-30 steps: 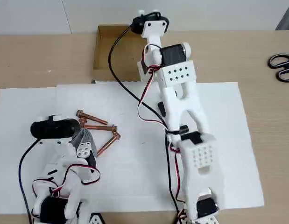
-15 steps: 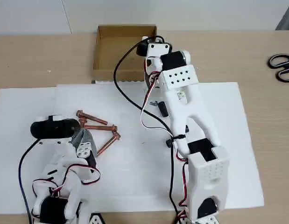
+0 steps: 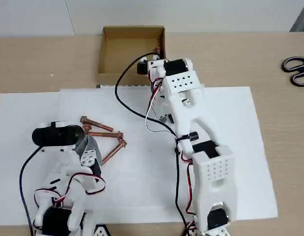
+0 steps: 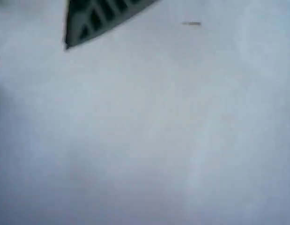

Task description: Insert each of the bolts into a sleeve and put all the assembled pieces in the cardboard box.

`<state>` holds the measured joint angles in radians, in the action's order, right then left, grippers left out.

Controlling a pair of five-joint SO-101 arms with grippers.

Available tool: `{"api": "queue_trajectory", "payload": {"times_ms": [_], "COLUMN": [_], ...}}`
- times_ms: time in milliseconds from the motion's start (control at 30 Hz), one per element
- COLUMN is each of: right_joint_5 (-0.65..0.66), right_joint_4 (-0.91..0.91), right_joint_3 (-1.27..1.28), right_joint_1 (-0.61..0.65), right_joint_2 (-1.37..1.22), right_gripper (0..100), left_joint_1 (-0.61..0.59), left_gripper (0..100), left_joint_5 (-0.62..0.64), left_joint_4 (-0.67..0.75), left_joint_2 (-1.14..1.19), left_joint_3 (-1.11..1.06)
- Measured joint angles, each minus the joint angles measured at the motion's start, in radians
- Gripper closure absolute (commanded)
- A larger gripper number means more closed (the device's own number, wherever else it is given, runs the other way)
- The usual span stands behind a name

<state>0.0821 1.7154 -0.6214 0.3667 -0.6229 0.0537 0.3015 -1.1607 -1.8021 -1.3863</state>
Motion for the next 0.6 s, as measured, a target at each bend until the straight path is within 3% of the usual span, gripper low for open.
{"api": "queue_trajectory", "payload": {"times_ms": [600], "right_joint_5": [0.072], "right_joint_4": [-0.110], "right_joint_3": [0.000], "right_joint_1": [-0.031], "right_joint_2": [-0.060], "right_gripper": [79.4], "left_joint_1": [0.000], "left_gripper": [99], "left_joint_5": [0.000], "left_joint_4": [0.000], "left_joint_2": [0.000], "left_joint_3": [0.000]}}
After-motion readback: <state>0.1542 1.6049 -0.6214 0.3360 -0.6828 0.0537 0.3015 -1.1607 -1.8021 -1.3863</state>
